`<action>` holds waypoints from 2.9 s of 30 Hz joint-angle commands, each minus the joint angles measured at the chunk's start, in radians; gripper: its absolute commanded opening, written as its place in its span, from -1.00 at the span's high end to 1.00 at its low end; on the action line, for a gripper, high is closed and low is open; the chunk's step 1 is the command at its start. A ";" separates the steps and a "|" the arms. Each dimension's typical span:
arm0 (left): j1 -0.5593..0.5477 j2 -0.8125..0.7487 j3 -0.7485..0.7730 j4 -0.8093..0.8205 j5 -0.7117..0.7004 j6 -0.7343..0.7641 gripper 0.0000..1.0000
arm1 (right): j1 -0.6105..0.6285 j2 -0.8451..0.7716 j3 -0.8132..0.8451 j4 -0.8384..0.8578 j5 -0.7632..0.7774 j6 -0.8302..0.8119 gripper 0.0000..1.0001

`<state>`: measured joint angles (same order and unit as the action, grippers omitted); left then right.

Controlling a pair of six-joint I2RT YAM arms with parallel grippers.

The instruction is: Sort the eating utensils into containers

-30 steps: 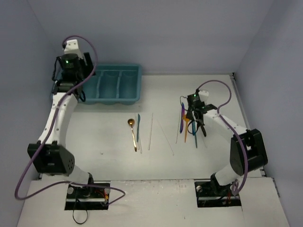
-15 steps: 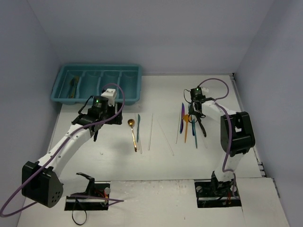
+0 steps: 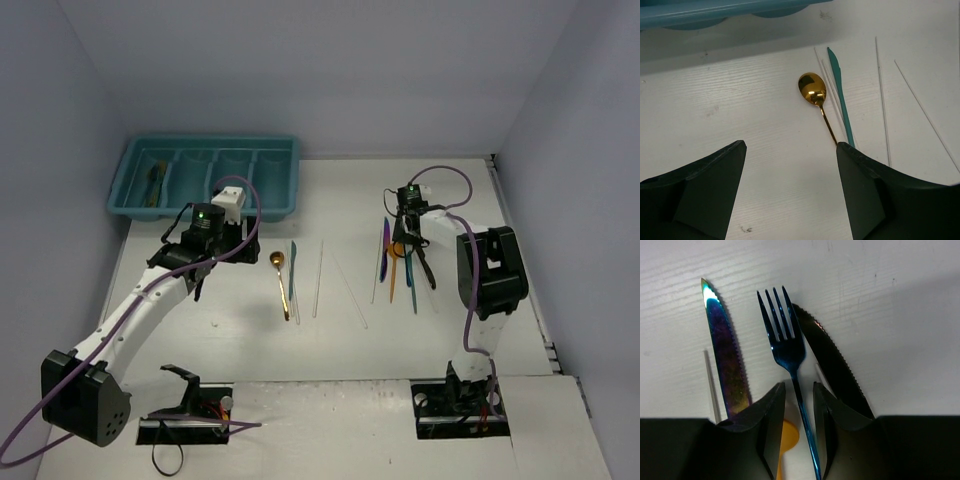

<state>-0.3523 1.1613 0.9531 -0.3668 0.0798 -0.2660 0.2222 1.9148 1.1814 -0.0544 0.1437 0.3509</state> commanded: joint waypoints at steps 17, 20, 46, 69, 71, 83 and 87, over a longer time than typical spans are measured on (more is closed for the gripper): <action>-0.081 -0.042 0.037 0.019 0.086 -0.133 -0.41 | -0.001 -0.099 0.053 0.006 0.004 -0.030 1.00; -0.111 -0.057 0.064 0.023 0.095 -0.174 -0.41 | 0.006 -0.197 0.065 0.003 0.008 -0.029 1.00; -0.543 0.221 0.311 0.371 0.011 -0.345 -0.38 | 0.247 -0.715 0.015 -0.012 -0.104 0.227 1.00; -0.596 0.370 0.411 0.371 0.009 -0.315 0.76 | 0.247 -0.745 -0.023 0.011 -0.169 0.289 1.00; -0.596 0.373 0.410 0.369 0.013 -0.316 0.95 | 0.247 -0.746 -0.026 0.013 -0.171 0.290 1.00; -0.579 0.317 0.363 0.278 -0.054 -0.249 1.00 | 0.246 -0.763 -0.056 0.013 -0.121 0.252 -0.28; -0.515 0.269 0.312 0.232 -0.075 -0.230 1.00 | 0.238 -0.784 -0.069 0.011 -0.096 0.227 -0.57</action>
<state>-0.9281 1.5293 1.2869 -0.1235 0.0471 -0.5384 0.4599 1.1823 1.1178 -0.1091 0.0008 0.6067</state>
